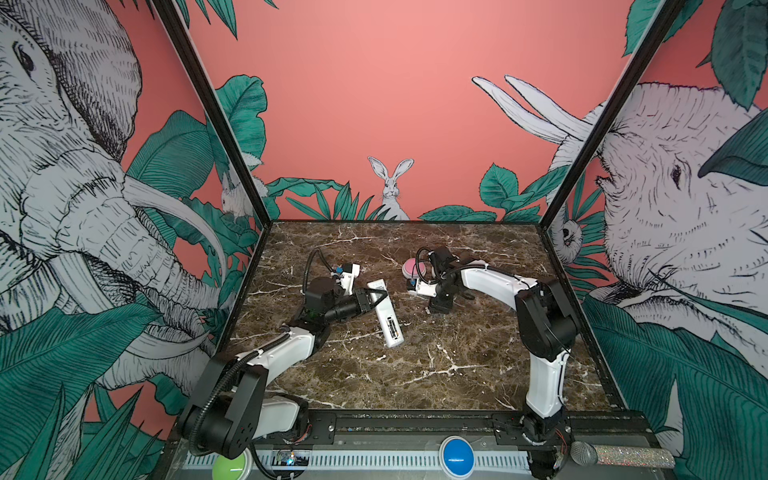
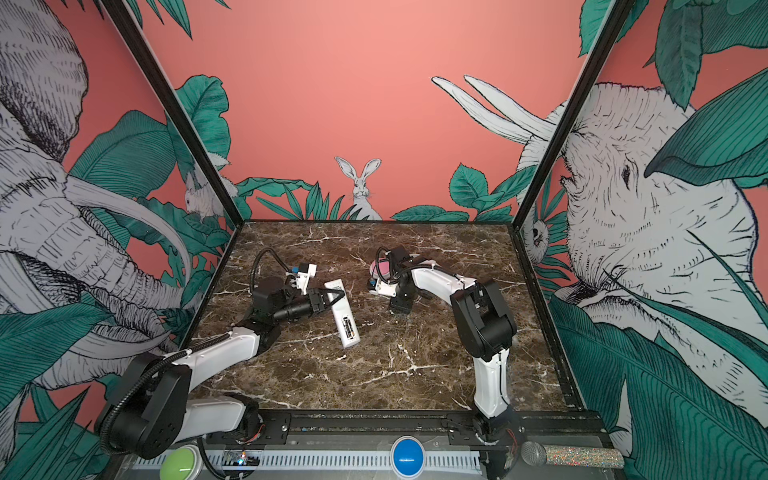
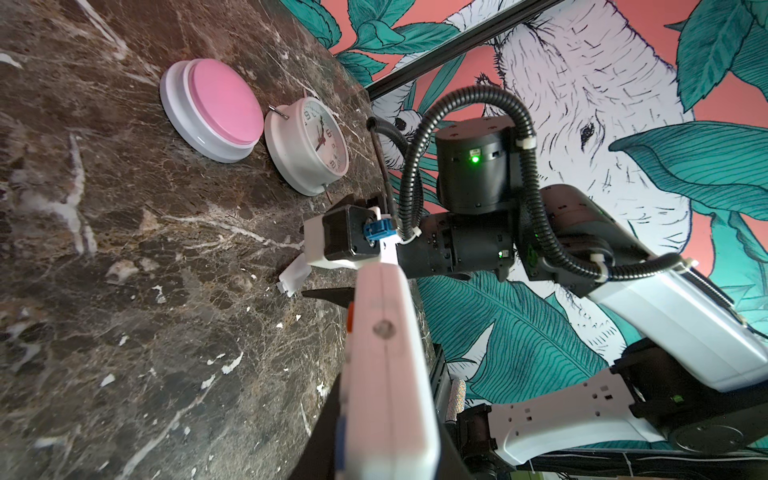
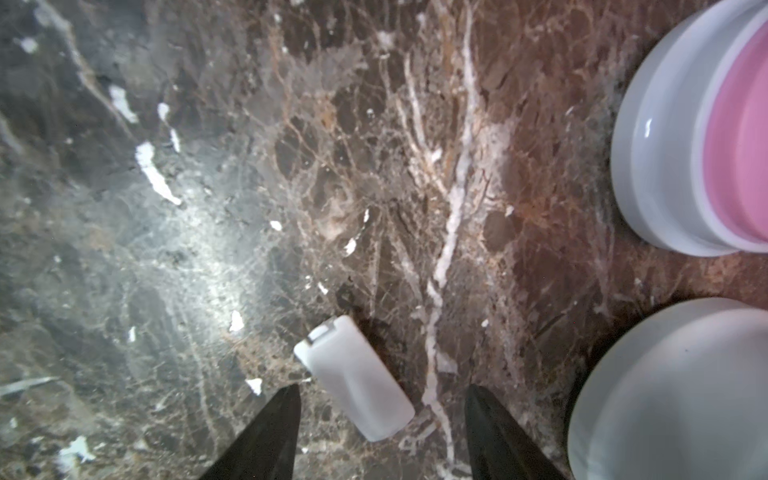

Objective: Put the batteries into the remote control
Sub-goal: 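Move the right gripper over the white battery cover on the table, then lower the right gripper and close it on the white battery cover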

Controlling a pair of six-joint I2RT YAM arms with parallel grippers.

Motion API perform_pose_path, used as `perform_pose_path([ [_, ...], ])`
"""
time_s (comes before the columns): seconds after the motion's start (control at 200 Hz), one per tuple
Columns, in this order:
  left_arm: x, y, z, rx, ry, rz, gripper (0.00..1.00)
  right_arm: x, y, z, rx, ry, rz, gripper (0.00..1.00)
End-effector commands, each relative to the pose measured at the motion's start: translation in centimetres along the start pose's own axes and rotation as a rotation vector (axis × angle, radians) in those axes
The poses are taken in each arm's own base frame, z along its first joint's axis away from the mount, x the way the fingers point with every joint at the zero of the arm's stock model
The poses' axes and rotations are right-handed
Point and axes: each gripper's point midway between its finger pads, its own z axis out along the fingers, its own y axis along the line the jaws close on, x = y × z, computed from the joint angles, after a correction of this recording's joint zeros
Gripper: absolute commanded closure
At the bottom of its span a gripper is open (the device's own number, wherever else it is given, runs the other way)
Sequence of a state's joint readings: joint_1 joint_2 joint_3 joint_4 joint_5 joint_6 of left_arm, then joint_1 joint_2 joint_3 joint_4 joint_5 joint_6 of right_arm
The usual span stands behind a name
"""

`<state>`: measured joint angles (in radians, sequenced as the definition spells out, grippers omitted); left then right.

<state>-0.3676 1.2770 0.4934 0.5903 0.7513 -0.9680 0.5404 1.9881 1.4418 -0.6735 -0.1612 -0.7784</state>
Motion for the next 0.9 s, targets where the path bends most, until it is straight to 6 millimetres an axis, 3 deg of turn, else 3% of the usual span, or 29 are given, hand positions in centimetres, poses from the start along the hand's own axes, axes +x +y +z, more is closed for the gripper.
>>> perform_pose_path([
  [0.0, -0.2, -1.0, -0.6, 0.025, -0.019, 0.025, 1.00, -0.1, 0.2, 0.3, -0.045, 0.002, -0.013, 0.36],
  [0.49, -0.2, -0.9, -0.6, 0.026, -0.018, 0.024, 1.00, -0.6, 2.1, 0.4, -0.145, -0.037, -0.007, 0.36],
  [0.895, -0.4, -1.1, -0.5, 0.027, -0.020, 0.025, 1.00, 0.1, 1.7, 1.4, -0.145, 0.009, -0.011, 0.38],
])
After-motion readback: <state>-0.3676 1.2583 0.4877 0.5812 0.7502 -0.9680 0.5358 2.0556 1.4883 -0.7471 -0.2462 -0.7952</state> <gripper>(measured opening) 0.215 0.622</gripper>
